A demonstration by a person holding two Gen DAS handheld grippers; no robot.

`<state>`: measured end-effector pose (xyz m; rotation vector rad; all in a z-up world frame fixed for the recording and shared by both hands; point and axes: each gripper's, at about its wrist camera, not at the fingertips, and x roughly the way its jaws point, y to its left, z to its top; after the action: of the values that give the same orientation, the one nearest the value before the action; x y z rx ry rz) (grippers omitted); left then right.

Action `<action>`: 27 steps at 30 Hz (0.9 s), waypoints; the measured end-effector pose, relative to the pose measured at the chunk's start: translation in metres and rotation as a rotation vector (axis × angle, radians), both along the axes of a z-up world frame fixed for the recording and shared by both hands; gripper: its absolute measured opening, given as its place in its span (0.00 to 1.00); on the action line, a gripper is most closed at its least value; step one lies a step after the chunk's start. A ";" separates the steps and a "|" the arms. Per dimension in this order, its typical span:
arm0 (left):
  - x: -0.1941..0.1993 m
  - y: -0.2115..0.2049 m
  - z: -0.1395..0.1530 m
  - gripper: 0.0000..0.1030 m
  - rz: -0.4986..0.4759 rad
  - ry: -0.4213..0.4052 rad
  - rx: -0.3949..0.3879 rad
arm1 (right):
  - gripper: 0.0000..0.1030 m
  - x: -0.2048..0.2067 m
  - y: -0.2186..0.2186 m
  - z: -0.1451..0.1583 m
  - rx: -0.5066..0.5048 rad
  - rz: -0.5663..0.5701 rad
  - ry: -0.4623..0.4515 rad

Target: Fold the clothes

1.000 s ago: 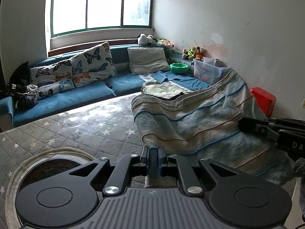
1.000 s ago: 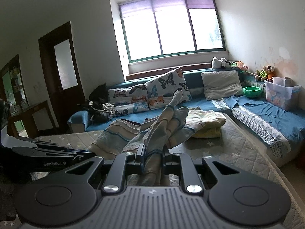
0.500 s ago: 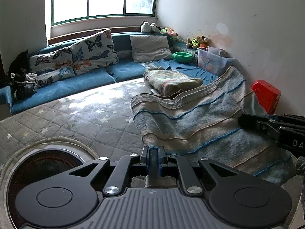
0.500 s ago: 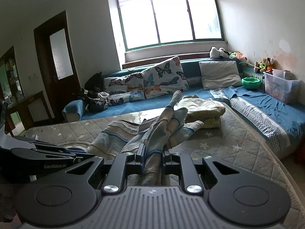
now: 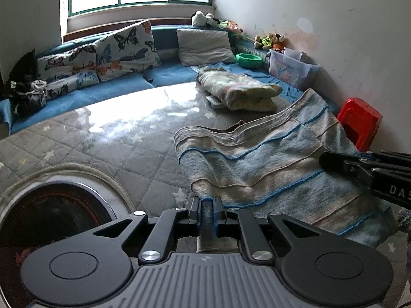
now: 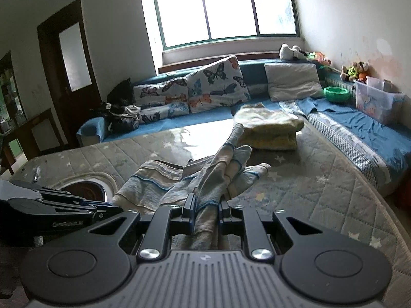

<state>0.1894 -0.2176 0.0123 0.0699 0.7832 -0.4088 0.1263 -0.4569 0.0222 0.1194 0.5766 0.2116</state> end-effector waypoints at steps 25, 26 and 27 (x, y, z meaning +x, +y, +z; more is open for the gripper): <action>-0.008 0.021 -0.022 0.16 0.038 0.042 -0.009 | 0.33 -0.028 -0.030 -0.039 0.063 -0.133 0.052; -0.012 0.023 -0.021 0.16 0.041 0.040 -0.012 | 0.33 -0.034 -0.027 -0.035 0.066 -0.123 0.033; -0.015 0.026 -0.021 0.16 0.043 0.037 -0.014 | 0.33 -0.039 -0.024 -0.032 0.069 -0.111 0.015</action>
<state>0.1746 -0.1919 -0.0084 0.0324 0.8164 -0.3755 0.0872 -0.4809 -0.0099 0.2193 0.5759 0.1226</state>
